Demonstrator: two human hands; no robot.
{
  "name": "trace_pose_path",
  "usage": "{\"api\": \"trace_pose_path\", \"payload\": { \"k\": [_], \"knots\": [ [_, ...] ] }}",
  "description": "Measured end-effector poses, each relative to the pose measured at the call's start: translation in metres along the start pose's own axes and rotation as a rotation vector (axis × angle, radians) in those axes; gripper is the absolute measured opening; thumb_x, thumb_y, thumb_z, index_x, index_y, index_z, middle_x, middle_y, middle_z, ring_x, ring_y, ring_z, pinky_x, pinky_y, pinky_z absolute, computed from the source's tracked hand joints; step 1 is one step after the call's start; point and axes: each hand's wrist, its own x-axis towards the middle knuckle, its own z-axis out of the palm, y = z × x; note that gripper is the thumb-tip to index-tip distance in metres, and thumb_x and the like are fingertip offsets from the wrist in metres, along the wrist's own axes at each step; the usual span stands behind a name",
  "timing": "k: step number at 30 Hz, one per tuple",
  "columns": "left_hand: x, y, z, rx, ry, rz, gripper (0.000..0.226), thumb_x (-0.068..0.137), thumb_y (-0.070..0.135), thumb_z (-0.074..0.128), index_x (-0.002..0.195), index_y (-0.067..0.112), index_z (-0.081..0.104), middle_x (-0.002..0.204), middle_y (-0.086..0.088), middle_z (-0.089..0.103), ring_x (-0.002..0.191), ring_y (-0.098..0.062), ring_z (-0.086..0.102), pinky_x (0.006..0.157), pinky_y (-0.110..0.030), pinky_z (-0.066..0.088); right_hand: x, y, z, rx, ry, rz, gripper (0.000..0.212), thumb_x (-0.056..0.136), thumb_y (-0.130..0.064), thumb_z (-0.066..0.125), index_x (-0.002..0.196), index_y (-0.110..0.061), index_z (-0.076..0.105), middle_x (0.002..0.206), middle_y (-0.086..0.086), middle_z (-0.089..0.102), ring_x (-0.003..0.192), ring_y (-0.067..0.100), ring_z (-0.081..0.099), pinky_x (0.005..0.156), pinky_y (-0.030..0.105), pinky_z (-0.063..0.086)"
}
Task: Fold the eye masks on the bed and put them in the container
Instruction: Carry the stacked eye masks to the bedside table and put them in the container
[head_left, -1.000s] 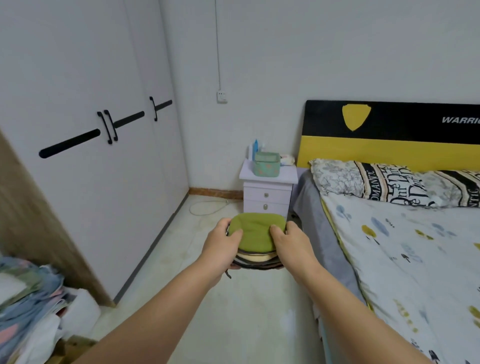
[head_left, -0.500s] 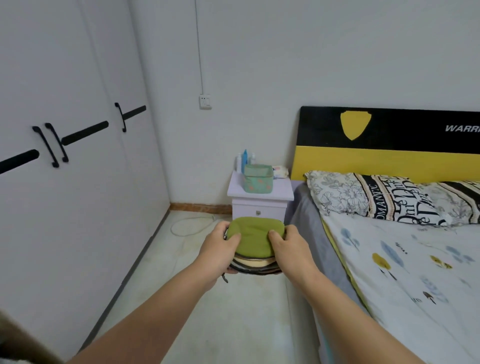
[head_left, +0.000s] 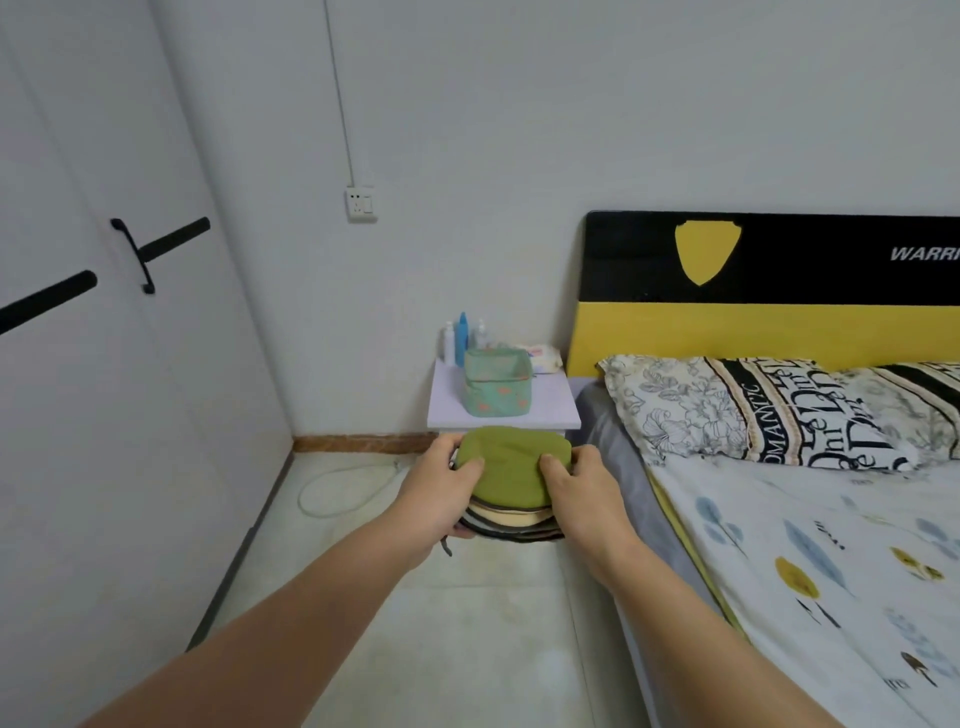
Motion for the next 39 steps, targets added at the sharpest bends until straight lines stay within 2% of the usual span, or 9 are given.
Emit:
{"api": "trace_pose_path", "payload": {
  "k": [5, 11, 16, 22, 28, 31, 33, 36, 39],
  "knots": [
    [0.080, 0.009, 0.014, -0.009, 0.013, -0.008, 0.016, 0.090, 0.020, 0.045, 0.082, 0.033, 0.051, 0.096, 0.000, 0.059, 0.090, -0.025, 0.065, 0.059, -0.038, 0.061, 0.083, -0.002, 0.007, 0.005, -0.020, -0.020, 0.018, 0.092, -0.027, 0.046, 0.098, -0.011, 0.045, 0.094, 0.004, 0.055, 0.086, 0.022, 0.051, 0.072, 0.031, 0.038],
    [0.176, 0.034, 0.043, -0.011, 0.061, -0.031, 0.017, 0.090, 0.020, 0.045, 0.105, 0.025, 0.052, 0.108, -0.007, 0.058, 0.100, -0.028, 0.063, 0.063, -0.043, 0.061, 0.194, -0.004, 0.001, -0.011, -0.043, -0.030, 0.018, 0.092, -0.028, 0.045, 0.096, -0.011, 0.044, 0.075, -0.006, 0.049, 0.074, 0.017, 0.050, 0.057, 0.031, 0.034],
    [0.242, 0.050, 0.059, 0.009, 0.085, -0.056, 0.022, 0.091, 0.022, 0.045, 0.111, 0.023, 0.052, 0.111, -0.010, 0.058, 0.095, -0.027, 0.064, 0.043, -0.028, 0.053, 0.271, -0.008, 0.005, 0.001, -0.060, -0.024, 0.018, 0.092, -0.028, 0.045, 0.097, -0.011, 0.046, 0.075, -0.009, 0.048, 0.072, 0.013, 0.052, 0.058, 0.029, 0.038],
    [0.323, 0.059, 0.062, 0.032, 0.115, -0.074, 0.024, 0.090, 0.022, 0.045, 0.114, 0.021, 0.052, 0.113, -0.012, 0.058, 0.100, -0.028, 0.062, 0.068, -0.047, 0.061, 0.352, -0.016, 0.024, -0.019, -0.095, 0.002, 0.022, 0.093, -0.030, 0.044, 0.104, -0.011, 0.046, 0.081, -0.003, 0.053, 0.078, 0.019, 0.053, 0.070, 0.033, 0.041],
    [0.419, 0.062, 0.057, 0.062, 0.090, -0.068, 0.024, 0.091, 0.024, 0.044, 0.114, 0.026, 0.050, 0.116, -0.011, 0.055, 0.099, -0.025, 0.061, 0.060, -0.038, 0.061, 0.441, -0.021, 0.052, 0.011, -0.083, 0.019, 0.016, 0.093, -0.029, 0.043, 0.098, -0.014, 0.045, 0.077, -0.005, 0.053, 0.069, 0.008, 0.052, 0.056, 0.029, 0.041],
    [0.465, 0.061, 0.053, 0.105, 0.076, -0.068, 0.029, 0.091, 0.025, 0.043, 0.119, 0.024, 0.048, 0.117, -0.012, 0.053, 0.100, -0.026, 0.059, 0.069, -0.043, 0.061, 0.482, -0.026, 0.068, 0.008, -0.082, 0.035, 0.016, 0.093, -0.028, 0.044, 0.098, -0.013, 0.046, 0.078, -0.005, 0.053, 0.070, 0.008, 0.052, 0.056, 0.027, 0.043],
    [0.494, 0.060, 0.050, 0.127, 0.064, -0.081, 0.032, 0.091, 0.026, 0.044, 0.122, 0.024, 0.047, 0.117, -0.012, 0.053, 0.101, -0.027, 0.059, 0.077, -0.048, 0.059, 0.505, -0.029, 0.078, 0.014, -0.088, 0.052, 0.017, 0.094, -0.028, 0.044, 0.099, -0.012, 0.046, 0.079, -0.004, 0.054, 0.073, 0.013, 0.055, 0.061, 0.031, 0.047],
    [0.535, 0.061, 0.048, 0.141, 0.039, -0.087, 0.034, 0.090, 0.026, 0.045, 0.125, 0.023, 0.046, 0.117, -0.013, 0.053, 0.100, -0.028, 0.060, 0.073, -0.048, 0.060, 0.539, -0.031, 0.090, 0.040, -0.084, 0.075, 0.017, 0.094, -0.028, 0.045, 0.100, -0.012, 0.046, 0.081, -0.002, 0.056, 0.084, 0.022, 0.059, 0.078, 0.042, 0.051],
    [0.570, 0.061, 0.050, 0.141, 0.022, -0.099, 0.033, 0.090, 0.024, 0.045, 0.123, 0.020, 0.047, 0.116, -0.014, 0.053, 0.099, -0.029, 0.060, 0.071, -0.050, 0.060, 0.569, -0.030, 0.099, 0.024, -0.074, 0.089, 0.015, 0.095, -0.028, 0.044, 0.102, -0.015, 0.044, 0.080, -0.004, 0.054, 0.083, 0.021, 0.057, 0.078, 0.039, 0.049]
  ]
}}
